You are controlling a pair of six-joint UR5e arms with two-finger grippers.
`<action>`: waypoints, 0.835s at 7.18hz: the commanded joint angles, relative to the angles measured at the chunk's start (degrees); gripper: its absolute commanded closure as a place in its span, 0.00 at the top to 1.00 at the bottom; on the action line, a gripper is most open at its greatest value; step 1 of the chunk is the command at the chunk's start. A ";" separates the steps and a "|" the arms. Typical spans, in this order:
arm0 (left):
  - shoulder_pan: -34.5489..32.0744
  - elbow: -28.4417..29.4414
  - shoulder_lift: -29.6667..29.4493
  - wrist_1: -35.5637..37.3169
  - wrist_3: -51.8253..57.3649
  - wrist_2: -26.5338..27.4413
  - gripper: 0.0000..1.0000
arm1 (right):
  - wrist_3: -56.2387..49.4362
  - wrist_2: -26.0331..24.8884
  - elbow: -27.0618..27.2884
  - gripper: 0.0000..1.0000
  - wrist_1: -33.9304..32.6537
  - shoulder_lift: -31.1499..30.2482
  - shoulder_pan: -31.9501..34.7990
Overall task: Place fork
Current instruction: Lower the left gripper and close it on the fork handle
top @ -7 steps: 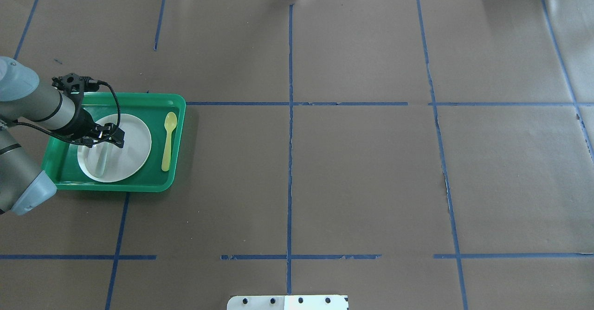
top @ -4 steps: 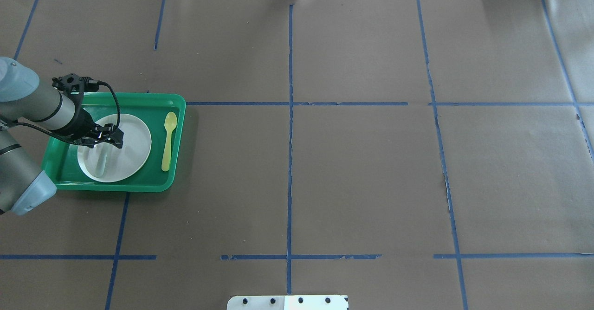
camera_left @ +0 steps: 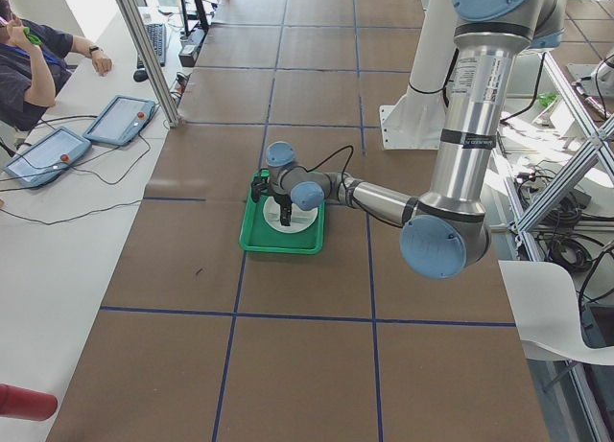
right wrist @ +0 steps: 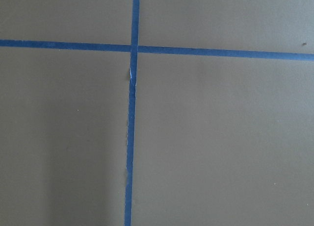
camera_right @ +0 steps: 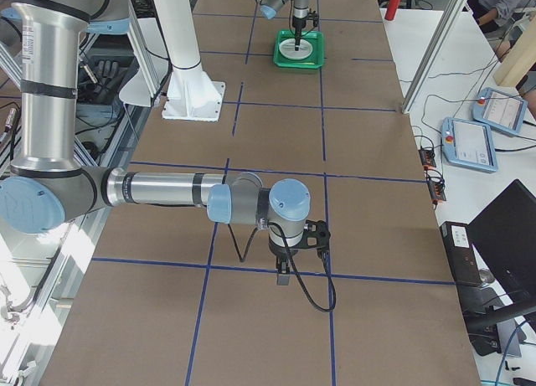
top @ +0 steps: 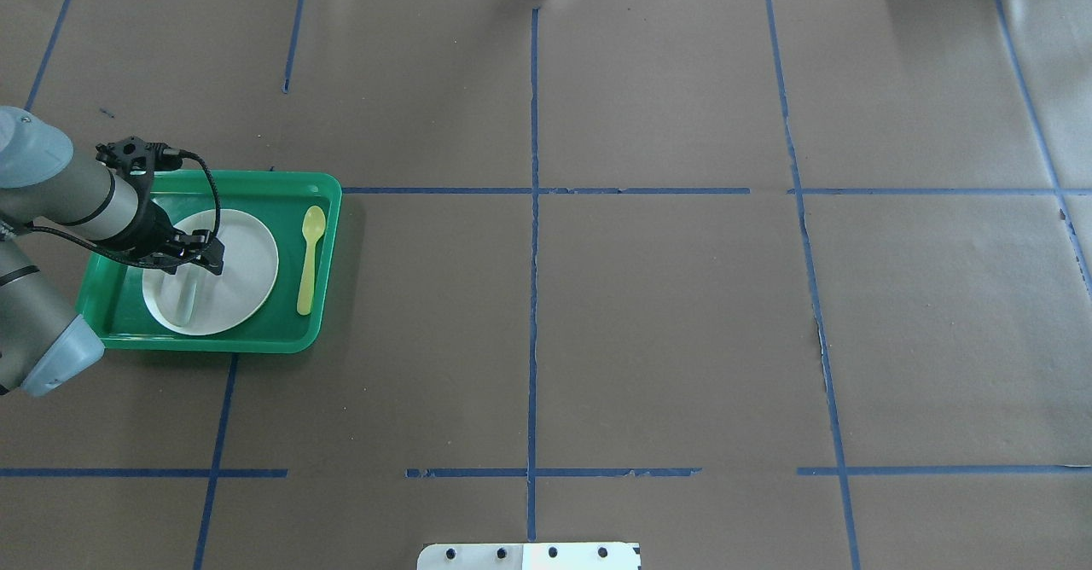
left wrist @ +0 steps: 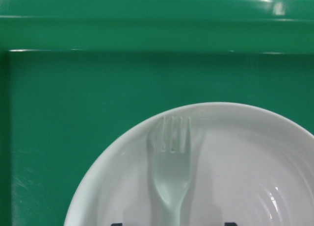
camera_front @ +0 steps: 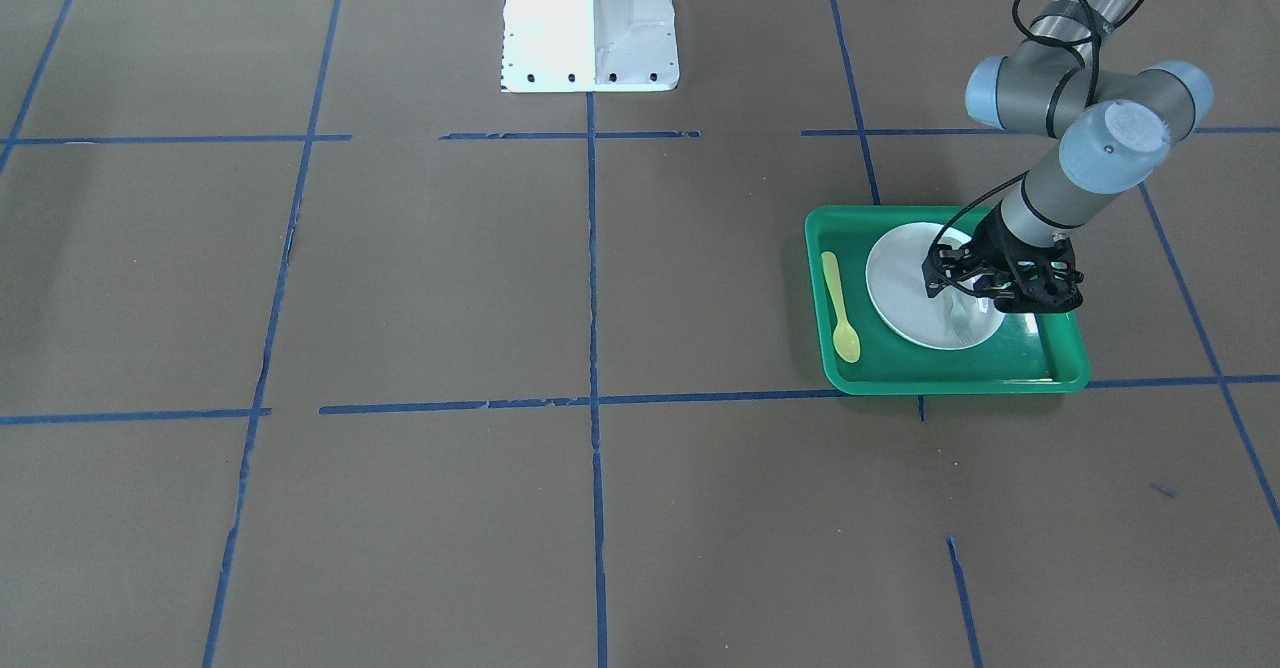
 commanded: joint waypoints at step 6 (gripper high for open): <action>-0.12 -1.15 0.09 0.02 -0.26 -0.09 0.07 | -0.04 0.00 0.00 1.00 0.00 0.00 0.00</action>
